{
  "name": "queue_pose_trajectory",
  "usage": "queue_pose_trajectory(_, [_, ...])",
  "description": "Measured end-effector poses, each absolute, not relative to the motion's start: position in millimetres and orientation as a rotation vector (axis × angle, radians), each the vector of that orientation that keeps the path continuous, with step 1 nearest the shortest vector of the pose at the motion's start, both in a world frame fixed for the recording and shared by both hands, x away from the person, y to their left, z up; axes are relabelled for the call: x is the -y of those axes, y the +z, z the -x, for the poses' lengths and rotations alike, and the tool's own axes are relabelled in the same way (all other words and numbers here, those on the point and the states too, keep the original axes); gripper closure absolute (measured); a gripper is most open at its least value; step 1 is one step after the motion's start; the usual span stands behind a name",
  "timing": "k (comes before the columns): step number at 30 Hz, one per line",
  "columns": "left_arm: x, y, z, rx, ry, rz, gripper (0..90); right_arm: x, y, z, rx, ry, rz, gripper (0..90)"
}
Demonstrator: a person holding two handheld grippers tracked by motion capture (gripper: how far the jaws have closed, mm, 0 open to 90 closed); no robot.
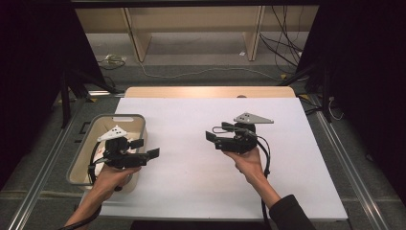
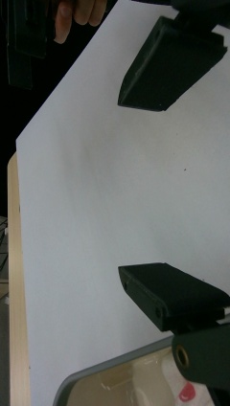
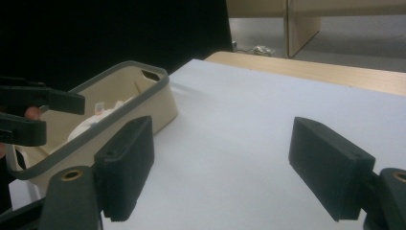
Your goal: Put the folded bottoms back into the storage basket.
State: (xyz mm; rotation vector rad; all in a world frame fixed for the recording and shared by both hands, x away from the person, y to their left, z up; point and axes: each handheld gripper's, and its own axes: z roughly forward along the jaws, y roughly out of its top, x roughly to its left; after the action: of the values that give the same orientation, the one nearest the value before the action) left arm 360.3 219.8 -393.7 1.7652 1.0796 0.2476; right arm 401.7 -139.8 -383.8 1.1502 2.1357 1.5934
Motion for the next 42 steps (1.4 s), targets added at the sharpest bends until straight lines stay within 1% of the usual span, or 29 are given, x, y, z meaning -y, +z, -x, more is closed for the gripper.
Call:
queue_pose_trajectory(2, [-217.5,-394.4,-359.2,-1.071,0.249,-1.762,16.5,141.7,-385.5,-399.6,-2.126,1.57,-1.153,17.3])
queue_pose_trajectory(8, [-212.5,-396.7,-357.3,-1.035,0.243,-1.76,16.3,150.6,-388.7,-393.1,-2.111,1.582,-1.141,14.2])
queue_pose_trajectory(17, [-202.8,-399.7,-352.1,-0.991,0.246,-1.77,15.8,162.0,-391.9,-383.2,-2.091,1.58,-1.137,13.8])
queue_pose_trajectory(27, [-198.8,-401.0,-347.0,-0.955,0.259,-1.741,15.6,168.0,-395.4,-371.9,-2.09,1.57,-1.119,13.8])
queue_pose_trajectory(42, [-189.9,-406.6,-339.7,-0.905,0.27,-1.761,15.4,177.2,-398.2,-359.9,-2.068,1.578,-1.106,13.6])
